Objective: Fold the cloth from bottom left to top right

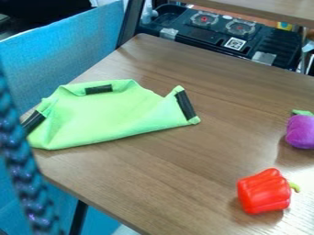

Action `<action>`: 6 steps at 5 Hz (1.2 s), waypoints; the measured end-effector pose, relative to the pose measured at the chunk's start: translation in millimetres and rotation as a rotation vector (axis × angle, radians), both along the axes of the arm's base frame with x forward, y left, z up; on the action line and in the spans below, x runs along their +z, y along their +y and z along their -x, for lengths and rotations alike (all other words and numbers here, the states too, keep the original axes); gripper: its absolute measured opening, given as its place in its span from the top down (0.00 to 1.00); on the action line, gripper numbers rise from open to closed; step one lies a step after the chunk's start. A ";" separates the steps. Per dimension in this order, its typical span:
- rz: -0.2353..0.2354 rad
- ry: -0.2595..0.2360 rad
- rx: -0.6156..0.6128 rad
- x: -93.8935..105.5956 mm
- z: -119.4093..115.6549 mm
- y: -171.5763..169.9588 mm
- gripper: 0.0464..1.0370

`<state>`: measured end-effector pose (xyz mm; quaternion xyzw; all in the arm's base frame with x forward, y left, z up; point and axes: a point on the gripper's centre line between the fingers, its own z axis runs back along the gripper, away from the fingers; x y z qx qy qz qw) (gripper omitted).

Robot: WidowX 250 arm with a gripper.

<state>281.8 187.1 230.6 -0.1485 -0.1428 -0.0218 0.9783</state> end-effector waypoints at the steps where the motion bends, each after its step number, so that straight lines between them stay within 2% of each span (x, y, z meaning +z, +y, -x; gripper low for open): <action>1: 0.027 0.027 -0.005 -13.5 -1.8 1.0 0.04; 3: 0.012 0.007 -0.127 -57.6 23.7 19.1 0.04; 4: 0.017 -0.027 -0.270 -86.9 42.8 30.2 0.04; 5: -0.025 -0.057 -0.384 -115.3 52.9 28.5 0.04; 6: -0.058 0.021 -0.493 -150.6 71.1 18.0 0.04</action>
